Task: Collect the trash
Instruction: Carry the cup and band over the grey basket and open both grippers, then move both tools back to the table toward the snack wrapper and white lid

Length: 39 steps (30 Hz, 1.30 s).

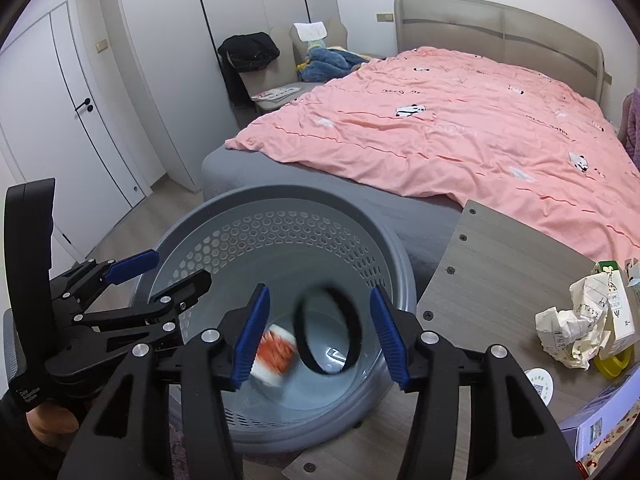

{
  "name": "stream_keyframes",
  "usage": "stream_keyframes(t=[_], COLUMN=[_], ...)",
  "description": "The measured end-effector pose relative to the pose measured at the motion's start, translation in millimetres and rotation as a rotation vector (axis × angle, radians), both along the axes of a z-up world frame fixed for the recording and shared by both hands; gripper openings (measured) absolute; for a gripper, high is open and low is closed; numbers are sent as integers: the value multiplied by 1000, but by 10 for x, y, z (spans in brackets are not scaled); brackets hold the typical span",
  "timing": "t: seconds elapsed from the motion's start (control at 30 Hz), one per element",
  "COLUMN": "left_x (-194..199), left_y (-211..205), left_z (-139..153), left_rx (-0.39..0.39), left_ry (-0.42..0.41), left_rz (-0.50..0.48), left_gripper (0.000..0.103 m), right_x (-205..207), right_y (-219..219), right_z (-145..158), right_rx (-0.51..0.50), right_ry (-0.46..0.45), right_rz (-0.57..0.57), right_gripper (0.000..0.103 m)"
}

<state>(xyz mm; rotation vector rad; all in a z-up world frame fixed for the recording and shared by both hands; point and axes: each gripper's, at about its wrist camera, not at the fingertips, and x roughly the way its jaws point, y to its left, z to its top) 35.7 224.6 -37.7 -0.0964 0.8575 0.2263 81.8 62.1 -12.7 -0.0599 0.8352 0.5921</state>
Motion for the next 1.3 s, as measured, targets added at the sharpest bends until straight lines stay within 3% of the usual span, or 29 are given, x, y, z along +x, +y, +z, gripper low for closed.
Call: stream_keyframes(t=[0.27, 0.53, 1.3], left_x=[-29, -49, -239], left_y=[23, 42, -63], left_z=[-10, 1, 101], left_rx=[-4, 0, 15], left_ry=[3, 4, -3], left_rz=[14, 29, 21], left_gripper=[72, 75, 82], right_x=[-17, -52, -243], right_y=[-13, -20, -223], right_z=[-10, -10, 61], right_rx=[0, -5, 22], right_ry=[0, -6, -33], right_rz=[-4, 2, -47], right_gripper=[59, 60, 85])
